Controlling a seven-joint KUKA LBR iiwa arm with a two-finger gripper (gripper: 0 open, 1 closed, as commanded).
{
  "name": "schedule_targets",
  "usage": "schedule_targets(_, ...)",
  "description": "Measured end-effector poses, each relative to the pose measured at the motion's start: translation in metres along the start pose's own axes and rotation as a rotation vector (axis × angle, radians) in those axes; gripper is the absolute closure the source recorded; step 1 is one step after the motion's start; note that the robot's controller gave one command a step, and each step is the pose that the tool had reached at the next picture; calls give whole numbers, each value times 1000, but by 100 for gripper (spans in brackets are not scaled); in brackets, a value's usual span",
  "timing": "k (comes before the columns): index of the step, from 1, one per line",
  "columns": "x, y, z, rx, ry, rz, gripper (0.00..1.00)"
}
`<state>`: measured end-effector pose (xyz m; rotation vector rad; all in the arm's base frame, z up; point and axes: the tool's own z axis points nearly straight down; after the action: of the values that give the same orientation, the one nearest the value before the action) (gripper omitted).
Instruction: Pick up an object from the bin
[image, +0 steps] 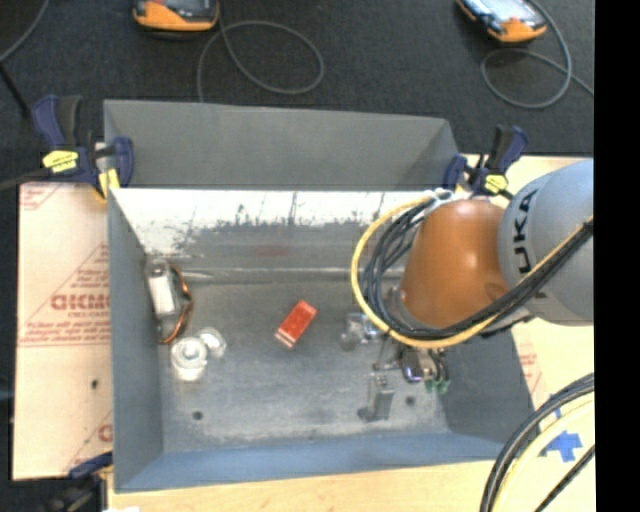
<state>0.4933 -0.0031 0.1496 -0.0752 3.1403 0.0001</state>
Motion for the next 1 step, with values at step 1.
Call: schedule_targets(1,-24,8,18,-1,-2,182,0)
